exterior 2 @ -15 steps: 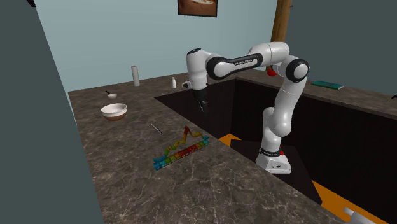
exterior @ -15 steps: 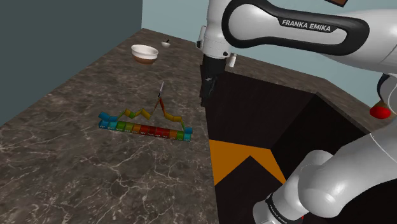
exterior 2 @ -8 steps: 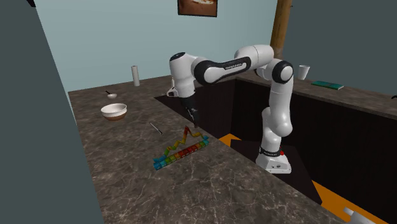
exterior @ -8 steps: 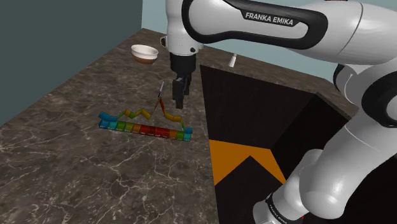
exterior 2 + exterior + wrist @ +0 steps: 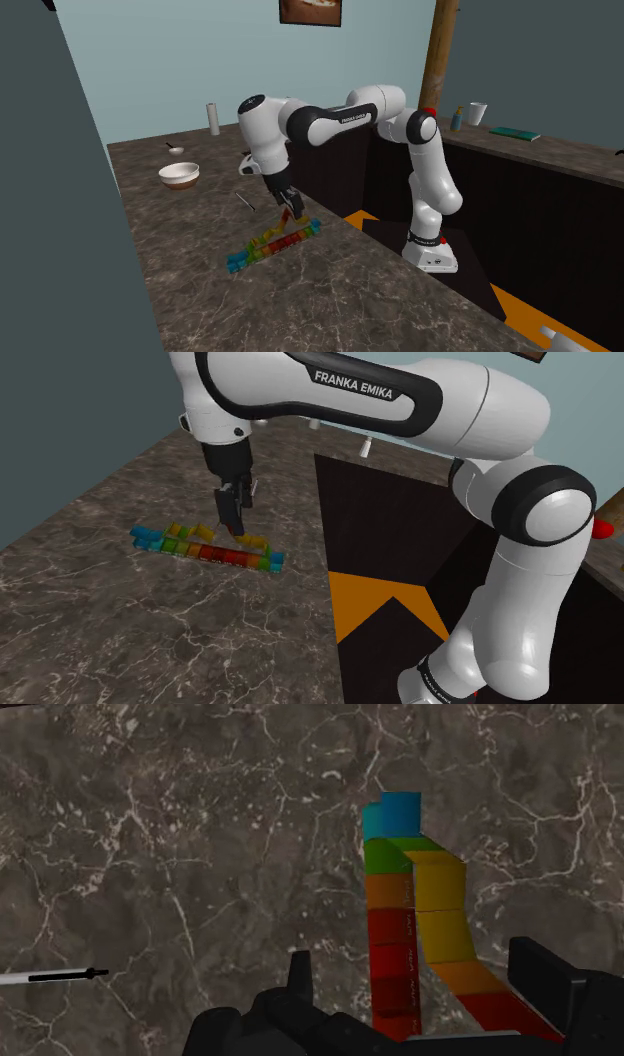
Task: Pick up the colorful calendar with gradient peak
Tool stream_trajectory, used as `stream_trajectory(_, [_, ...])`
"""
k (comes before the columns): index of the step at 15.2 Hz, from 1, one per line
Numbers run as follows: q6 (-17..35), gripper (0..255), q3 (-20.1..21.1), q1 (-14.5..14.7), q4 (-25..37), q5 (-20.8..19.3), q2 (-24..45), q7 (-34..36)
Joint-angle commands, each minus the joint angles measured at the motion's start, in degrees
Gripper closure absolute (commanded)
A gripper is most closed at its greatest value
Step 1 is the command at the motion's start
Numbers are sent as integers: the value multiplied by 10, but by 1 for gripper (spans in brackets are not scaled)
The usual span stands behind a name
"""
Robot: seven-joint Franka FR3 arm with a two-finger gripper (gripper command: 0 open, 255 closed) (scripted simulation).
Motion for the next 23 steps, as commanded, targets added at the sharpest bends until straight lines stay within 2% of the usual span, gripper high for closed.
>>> stream_trajectory(1, [9,0,2,9,13,-8,19,0])
stream_trajectory(9, [64,0,5,-2,-52,-5,11,4])
stream_trajectory(10, [58,255,6,0,-48,-5,9,6])
stream_trajectory(13, [46,255,7,4,-33,-5,12,9])
stream_trajectory(18, [64,255,6,-2,-59,-3,4,5])
stream_trajectory(23, [31,255,7,1,-14,-7,15,2])
